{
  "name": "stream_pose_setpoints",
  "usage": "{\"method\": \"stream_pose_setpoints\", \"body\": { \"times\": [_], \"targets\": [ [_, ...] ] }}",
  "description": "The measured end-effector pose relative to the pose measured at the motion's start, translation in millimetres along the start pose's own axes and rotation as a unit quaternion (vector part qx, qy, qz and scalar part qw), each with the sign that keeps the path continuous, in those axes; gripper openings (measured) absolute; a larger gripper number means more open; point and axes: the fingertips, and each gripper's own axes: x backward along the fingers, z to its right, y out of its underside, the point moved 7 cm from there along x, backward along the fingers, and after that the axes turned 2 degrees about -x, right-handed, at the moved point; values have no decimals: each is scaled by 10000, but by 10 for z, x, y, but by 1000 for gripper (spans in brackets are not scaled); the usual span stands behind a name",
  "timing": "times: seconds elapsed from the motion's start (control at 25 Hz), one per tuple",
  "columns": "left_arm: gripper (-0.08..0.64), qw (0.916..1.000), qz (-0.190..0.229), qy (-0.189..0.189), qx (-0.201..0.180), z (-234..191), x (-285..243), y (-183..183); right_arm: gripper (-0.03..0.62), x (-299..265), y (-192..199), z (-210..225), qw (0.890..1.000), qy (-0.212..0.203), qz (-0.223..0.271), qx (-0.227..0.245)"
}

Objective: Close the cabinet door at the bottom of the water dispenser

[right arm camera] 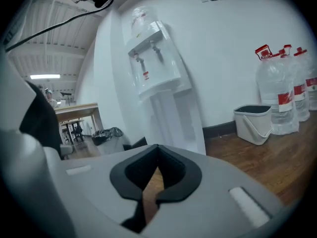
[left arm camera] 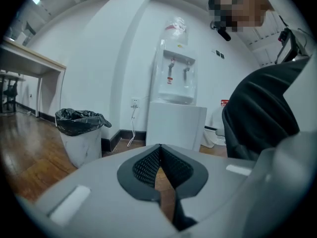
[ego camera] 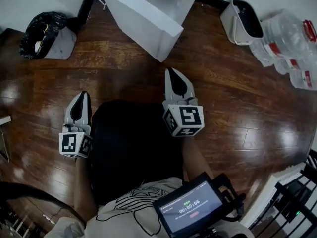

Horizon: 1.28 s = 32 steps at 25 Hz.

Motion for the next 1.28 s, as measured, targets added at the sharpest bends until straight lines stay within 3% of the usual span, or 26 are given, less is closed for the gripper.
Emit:
{"method": "stream_pose_setpoints", "body": {
  "times": [0.2, 0.32, 0.68, 0.8, 1.0, 1.08, 1.28],
  "targets": [
    [14, 9989, -42, -370, 279, -263, 164, 168, 3, -391, -137, -129, 10000, -90, -6, -13],
    [15, 9986, -101, -356, 374, -347, 217, 209, 3, -548, -135, -103, 9999, 80, -122, -48],
    [14, 9969, 36, -584, 533, -414, 224, 406, 3, -955, -441, 502, 9985, 533, -85, 112],
    [15, 9972, 42, -565, 488, -370, 233, 448, 3, -1210, -554, 718, 9977, 564, -117, 345],
    [15, 9960, 20, -748, 481, -499, 353, 461, 3, -1613, -810, 1048, 9907, 1025, -328, 837],
    [15, 9951, -2, -835, 528, -534, 402, 491, 0, -1703, -864, 1116, 9929, 928, -368, 642],
    [15, 9961, -53, -760, 439, -562, 405, 409, 4, -1704, -899, 1123, 9943, 674, -60, 827]
  ]
}}
